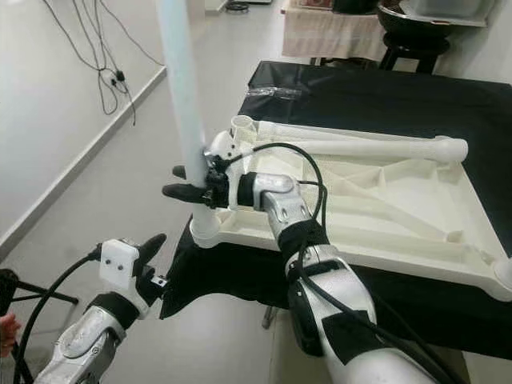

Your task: Building children table

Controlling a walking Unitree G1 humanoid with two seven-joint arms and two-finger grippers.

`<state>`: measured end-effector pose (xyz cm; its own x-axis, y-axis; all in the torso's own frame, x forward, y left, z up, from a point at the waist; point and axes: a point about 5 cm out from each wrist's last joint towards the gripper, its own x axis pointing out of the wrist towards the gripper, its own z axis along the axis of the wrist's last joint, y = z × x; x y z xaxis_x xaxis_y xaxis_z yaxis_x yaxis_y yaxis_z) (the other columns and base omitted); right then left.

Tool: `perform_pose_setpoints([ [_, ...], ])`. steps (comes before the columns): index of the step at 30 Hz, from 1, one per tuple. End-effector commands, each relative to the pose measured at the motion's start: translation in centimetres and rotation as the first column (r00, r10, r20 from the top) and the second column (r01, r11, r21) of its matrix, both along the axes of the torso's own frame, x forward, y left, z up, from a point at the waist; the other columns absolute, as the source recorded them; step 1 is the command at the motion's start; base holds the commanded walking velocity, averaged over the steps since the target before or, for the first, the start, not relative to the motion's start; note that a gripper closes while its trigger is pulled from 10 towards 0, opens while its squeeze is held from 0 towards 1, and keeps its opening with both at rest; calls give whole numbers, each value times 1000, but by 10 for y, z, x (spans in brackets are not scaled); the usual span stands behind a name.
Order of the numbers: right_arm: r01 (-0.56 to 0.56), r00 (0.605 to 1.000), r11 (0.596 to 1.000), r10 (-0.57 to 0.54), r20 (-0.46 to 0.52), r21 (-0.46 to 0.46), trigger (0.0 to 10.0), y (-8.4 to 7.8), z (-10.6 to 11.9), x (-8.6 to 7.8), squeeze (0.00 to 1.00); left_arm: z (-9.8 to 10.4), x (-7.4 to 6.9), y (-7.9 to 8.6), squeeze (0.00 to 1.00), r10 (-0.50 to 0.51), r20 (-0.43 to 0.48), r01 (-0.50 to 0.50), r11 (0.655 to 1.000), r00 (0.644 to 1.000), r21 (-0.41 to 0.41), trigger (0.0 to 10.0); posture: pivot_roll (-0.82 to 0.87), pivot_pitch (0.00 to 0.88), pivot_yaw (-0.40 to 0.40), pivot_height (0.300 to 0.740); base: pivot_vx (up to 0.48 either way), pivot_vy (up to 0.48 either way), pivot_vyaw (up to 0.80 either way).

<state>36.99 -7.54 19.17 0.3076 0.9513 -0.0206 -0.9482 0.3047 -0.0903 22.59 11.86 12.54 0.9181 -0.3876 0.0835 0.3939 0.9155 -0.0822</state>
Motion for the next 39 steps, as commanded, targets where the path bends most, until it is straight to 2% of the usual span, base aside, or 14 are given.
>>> perform_pose_setpoints([
  [1, 16, 998, 1000, -17, -55, -18, 0, -8, -17, -4, 0, -3, -2, 0, 0, 5, -14, -5, 1000, 1000, 3, 10000, 10, 78, -7, 740, 0, 0, 0],
  [2, 38, 998, 999, -40, -54, -27, 0, -10, -23, -6, 0, -3, -3, 0, 0, 5, -14, -5, 1000, 1000, 3, 10000, 11, 79, -8, 740, 0, 0, 0],
  [4, 563, 817, 823, -568, -98, -78, 0, -7, -65, -36, 0, -2, -4, 3, 0, 5, -16, -5, 1000, 1000, 9, 10000, 18, 98, 9, 740, 0, 0, 0],
  [5, 563, 817, 823, -568, -98, -78, 0, -7, -65, -36, 0, -2, -4, 3, 0, 5, -16, -5, 1000, 1000, 9, 10000, 18, 98, 9, 740, 0, 0, 0],
  [6, 671, 733, 736, -677, -68, -93, 0, -7, -71, -51, 0, -2, -5, 4, 0, 5, -17, -5, 1000, 1000, 12, 10000, 18, 98, 9, 740, 0, 0, 0],
  [16, 705, 707, 707, -707, -19, -50, 0, -4, -51, -31, 0, -2, -3, 6, 0, -1, -20, 2, 1000, 1000, 19, 10000, 9, 95, 18, 740, 0, 0, 0],
  [17, 704, 708, 708, -706, -18, -61, 10000, -3, -50, -31, 0, -2, -3, 6, 0, 2, -18, -2, 1000, 1000, 19, 10000, 6, 93, 23, 740, 0, 0, 0],
  [19, 718, 693, 692, -721, -16, -77, 10000, -2, -48, -35, 0, -2, -3, 6, 0, 4, -18, -4, 1000, 1000, 19, 10000, 6, 93, 23, 740, 0, 0, 0],
  [20, 708, 704, 704, -710, -23, -61, 10000, -1, -43, -35, 1000, -1, -3, 6, 0, 2, -18, -2, 1000, 1000, 19, 10000, 6, 95, 21, 740, 0, 0, 0],
  [24, 687, 725, 726, -688, -34, -28, 10000, 2, -33, -35, 1000, -2, -2, 5, 0, -1, -19, 1, 1000, 1000, 18, 10000, 4, 94, 21, 740, 0, 0, 0],
  [25, 576, 817, 816, -574, -57, 37, 10000, 7, -22, -30, 1000, -2, -2, 5, 0, -2, -19, 3, 1000, 1000, 16, 10000, -5, 89, 21, 740, 0, 0, 0],
  [28, 290, 957, 947, -286, -52, 135, 10000, 13, 0, -22, 1000, -2, -1, 4, 0, -5, -20, 5, 1000, 1000, 14, 10000, -7, 88, 23, 740, 0, 0, 0],
  [29, 226, 974, 969, -228, 5, 96, 10000, 13, 2, -19, 0, -2, -1, 5, 0, -5, -20, 6, 1000, 1000, 13, 10000, -5, 85, 20, 740, 0, 0, 0],
  [39, -52, 999, 994, 50, -18, -97, 10000, 25, -10, -14, 0, -3, -1, 4, 0, -5, -21, 5, 1000, 1000, 17, 10000, 11, 81, 19, 740, 0, 0, 0],
])
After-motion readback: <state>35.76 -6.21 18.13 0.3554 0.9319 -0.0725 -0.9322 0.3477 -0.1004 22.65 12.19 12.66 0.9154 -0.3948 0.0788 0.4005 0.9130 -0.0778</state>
